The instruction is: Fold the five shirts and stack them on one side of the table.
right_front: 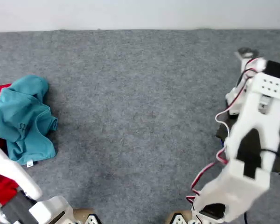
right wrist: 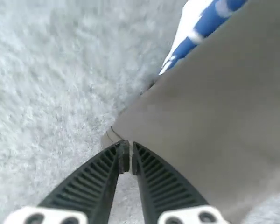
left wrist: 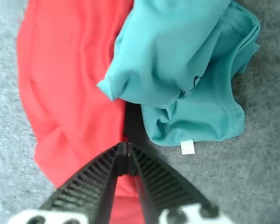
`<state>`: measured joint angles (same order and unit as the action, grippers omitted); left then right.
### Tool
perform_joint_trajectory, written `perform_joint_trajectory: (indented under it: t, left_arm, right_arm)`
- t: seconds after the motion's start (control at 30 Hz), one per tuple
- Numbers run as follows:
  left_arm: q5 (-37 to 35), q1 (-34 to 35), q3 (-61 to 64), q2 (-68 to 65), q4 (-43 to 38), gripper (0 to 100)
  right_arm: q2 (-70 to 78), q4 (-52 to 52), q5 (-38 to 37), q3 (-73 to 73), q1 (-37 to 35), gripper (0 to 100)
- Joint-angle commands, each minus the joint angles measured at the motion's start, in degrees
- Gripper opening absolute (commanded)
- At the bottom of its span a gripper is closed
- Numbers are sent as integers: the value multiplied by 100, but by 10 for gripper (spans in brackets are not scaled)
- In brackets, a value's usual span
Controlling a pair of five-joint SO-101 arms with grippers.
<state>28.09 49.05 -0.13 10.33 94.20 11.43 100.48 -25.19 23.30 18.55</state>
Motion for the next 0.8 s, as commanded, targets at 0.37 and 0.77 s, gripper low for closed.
perform_joint_trajectory:
  t: [0.37,0.77]
  left_arm:
    - [1231,-492,778,193,176,207]
    - [1222,-1143,2123,-1960,-1987,207]
  right_arm:
    - [-2712,233,35,-2365,101,9]
    - [-3389,224,18,-3103,101,9]
